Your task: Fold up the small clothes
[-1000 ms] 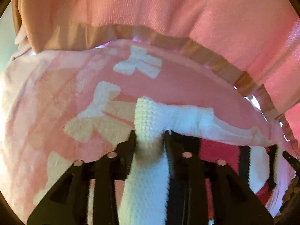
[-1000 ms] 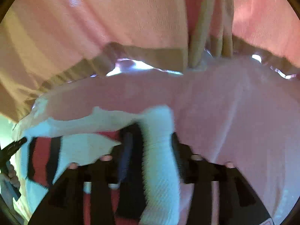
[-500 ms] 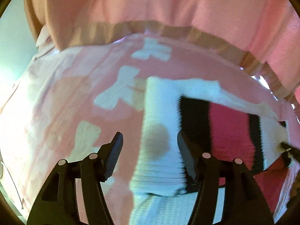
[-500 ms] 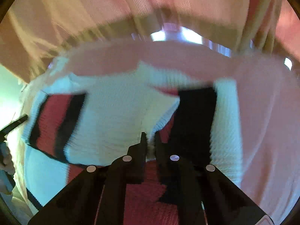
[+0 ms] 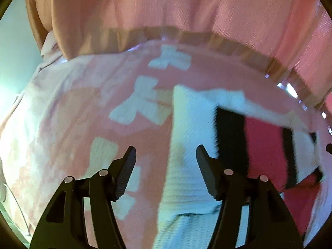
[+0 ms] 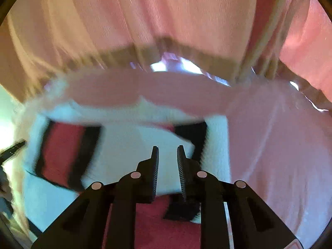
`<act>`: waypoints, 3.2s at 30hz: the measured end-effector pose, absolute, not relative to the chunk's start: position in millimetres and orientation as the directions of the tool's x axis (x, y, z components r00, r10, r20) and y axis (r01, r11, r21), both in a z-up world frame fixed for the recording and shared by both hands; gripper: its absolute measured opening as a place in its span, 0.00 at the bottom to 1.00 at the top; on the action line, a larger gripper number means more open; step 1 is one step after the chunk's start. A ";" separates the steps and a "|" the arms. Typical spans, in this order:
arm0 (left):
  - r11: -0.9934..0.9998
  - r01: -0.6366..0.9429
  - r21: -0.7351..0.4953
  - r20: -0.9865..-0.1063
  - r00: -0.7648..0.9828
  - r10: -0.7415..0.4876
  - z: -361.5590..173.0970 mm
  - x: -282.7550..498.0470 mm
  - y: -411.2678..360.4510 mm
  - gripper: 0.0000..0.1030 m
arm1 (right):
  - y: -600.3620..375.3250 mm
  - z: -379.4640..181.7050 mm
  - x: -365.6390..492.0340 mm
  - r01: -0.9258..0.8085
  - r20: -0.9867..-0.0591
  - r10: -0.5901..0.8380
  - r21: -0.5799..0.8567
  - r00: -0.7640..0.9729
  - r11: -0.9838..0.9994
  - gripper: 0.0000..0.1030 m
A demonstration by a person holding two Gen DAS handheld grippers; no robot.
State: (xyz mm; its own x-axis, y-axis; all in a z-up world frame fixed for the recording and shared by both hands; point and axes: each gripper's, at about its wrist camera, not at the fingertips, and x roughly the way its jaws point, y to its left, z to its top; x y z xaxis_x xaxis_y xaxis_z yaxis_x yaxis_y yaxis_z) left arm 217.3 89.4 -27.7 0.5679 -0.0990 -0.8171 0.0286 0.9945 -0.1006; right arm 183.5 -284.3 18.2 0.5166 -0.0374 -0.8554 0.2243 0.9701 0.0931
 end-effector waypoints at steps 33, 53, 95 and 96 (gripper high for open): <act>0.963 0.090 -0.255 -0.801 0.538 -0.262 -26.9 42.5 104.6 0.78 | -254.3 8.0 -37.3 0.241 -0.915 -0.033 0.070 0.402 0.968 0.49; 0.822 -0.079 -0.563 -0.812 0.239 -0.533 -116.2 -79.8 125.4 0.26 | -210.3 -49.6 -141.6 0.347 -0.931 0.223 0.319 0.289 0.882 0.05; 0.764 0.507 -0.399 -0.786 0.240 -0.570 -27.5 90.5 -7.2 0.07 | -328.6 58.7 46.9 0.284 -0.750 0.207 0.469 0.628 0.836 0.05; 0.759 0.519 -0.393 -0.766 0.273 -0.583 -13.5 89.3 -4.3 0.07 | -330.0 63.3 45.0 0.282 -0.739 0.204 0.475 0.642 0.833 0.05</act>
